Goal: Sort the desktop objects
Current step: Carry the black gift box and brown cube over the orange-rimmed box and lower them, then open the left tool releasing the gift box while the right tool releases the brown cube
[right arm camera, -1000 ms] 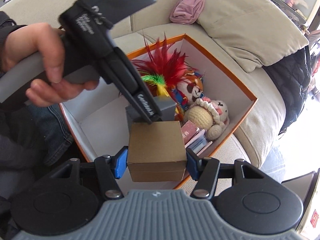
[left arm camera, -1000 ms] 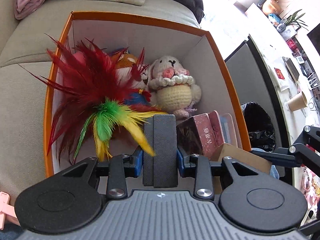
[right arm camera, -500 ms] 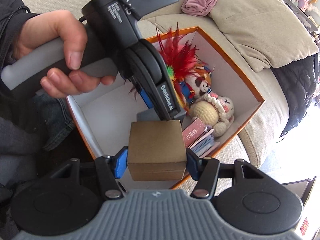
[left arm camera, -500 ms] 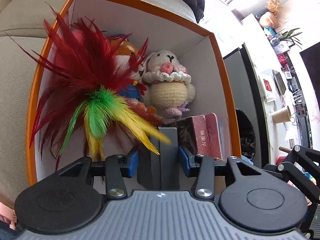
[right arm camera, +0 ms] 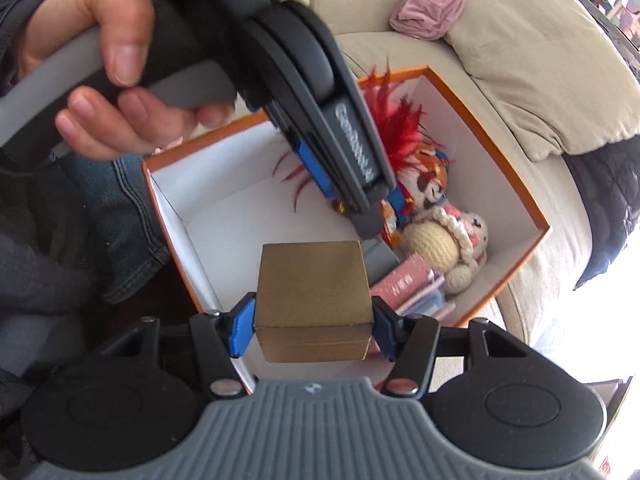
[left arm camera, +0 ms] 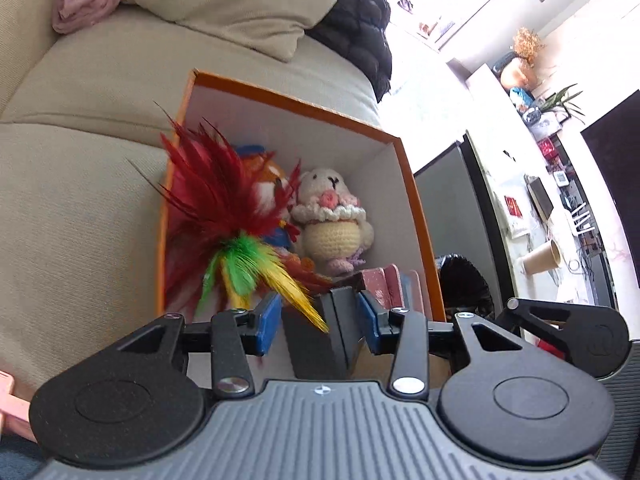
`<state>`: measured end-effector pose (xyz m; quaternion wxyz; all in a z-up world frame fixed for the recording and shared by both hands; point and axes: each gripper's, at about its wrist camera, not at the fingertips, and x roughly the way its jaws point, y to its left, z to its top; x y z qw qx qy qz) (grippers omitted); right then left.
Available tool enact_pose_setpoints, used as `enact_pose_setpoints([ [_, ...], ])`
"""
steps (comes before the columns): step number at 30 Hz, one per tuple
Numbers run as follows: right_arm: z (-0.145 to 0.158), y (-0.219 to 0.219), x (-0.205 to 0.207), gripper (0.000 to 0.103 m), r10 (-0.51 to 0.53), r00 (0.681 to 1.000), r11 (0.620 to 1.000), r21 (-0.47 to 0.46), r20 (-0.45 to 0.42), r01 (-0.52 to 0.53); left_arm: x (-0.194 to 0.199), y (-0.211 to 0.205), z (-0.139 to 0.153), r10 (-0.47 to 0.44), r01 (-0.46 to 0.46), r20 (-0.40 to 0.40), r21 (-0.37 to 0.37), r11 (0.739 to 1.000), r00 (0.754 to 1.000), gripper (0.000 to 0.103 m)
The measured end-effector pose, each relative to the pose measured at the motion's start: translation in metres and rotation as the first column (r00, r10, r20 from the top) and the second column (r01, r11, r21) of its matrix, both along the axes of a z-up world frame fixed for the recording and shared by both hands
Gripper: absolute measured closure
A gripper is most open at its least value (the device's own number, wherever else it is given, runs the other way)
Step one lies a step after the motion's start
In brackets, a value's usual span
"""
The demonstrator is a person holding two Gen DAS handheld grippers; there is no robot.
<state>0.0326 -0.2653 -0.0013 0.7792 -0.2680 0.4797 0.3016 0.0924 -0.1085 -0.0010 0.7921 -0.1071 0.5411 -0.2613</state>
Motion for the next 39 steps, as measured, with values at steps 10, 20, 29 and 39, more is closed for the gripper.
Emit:
enact_pose_setpoints([
  [10, -0.033, 0.055, 0.044, 0.042, 0.136, 0.981, 0.982, -0.115, -0.134, -0.152, -0.001, 0.062, 0.005, 0.16, -0.161, 0.043, 0.019, 0.987, 0.986, 0.061],
  [20, -0.067, 0.093, 0.079, 0.042, 0.181, 0.949, 0.926, -0.28, -0.259, -0.253, 0.005, 0.091, -0.005, 0.179, -0.179, 0.013, -0.033, 0.983, 0.984, 0.061],
  [29, -0.07, 0.095, 0.087, 0.038, 0.161, 0.952, 0.919, -0.311, -0.26, -0.241, 0.007, 0.101, -0.012, 0.2, -0.2, -0.003, -0.04, 0.979, 0.98, 0.061],
  [39, -0.053, 0.095, 0.079, 0.041, 0.202, 0.954, 0.896, -0.352, -0.222, -0.272, 0.004, 0.1, -0.01, 0.197, -0.196, 0.006, -0.042, 0.98, 0.98, 0.061],
])
